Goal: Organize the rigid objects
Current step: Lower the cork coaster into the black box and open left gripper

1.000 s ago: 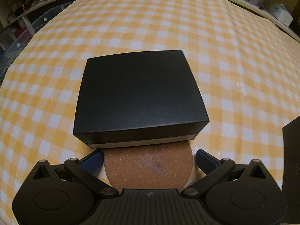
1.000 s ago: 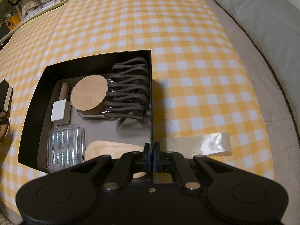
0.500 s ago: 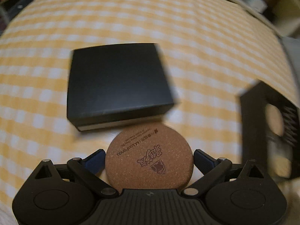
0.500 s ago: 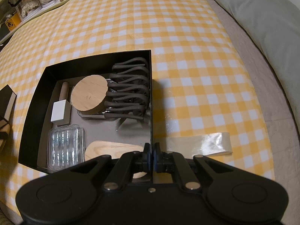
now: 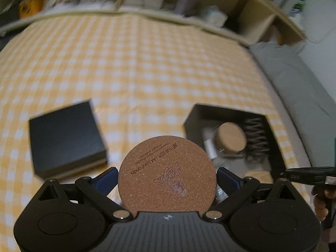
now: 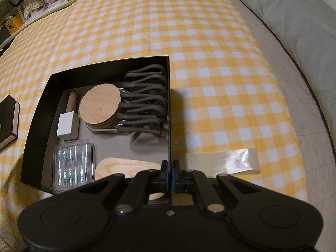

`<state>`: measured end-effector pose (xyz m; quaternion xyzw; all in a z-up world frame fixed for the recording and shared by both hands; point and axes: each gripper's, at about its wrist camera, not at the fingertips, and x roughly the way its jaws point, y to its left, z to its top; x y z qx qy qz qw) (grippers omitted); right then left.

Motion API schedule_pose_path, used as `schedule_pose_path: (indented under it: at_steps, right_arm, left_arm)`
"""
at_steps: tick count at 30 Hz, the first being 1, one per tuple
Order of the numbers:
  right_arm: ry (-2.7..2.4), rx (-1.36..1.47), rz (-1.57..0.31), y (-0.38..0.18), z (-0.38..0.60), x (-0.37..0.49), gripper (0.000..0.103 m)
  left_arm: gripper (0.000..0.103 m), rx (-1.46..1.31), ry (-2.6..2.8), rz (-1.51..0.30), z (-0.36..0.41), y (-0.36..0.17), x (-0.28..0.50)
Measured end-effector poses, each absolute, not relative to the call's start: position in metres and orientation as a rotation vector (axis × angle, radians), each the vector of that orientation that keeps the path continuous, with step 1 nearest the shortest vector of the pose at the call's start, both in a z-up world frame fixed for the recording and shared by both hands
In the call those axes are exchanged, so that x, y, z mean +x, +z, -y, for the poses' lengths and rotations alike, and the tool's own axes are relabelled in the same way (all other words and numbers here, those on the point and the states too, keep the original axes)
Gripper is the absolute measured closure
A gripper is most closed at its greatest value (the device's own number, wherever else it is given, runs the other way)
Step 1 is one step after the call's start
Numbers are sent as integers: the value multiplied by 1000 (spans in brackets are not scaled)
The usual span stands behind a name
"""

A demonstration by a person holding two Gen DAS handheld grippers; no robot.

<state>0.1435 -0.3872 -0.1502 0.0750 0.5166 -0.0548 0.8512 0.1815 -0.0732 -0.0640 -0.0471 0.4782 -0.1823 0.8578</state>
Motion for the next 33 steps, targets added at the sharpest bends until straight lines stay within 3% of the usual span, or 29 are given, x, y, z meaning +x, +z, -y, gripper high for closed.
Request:
schedule_pose_path:
  at_steps: [19, 33]
  right_arm:
    - [-116, 157, -1087, -150, 386, 144, 99]
    - [-116, 157, -1087, -150, 387, 144, 99]
  left_arm:
    - [5, 90, -627, -891, 191, -76, 170]
    - [4, 194, -631, -854, 193, -94, 178]
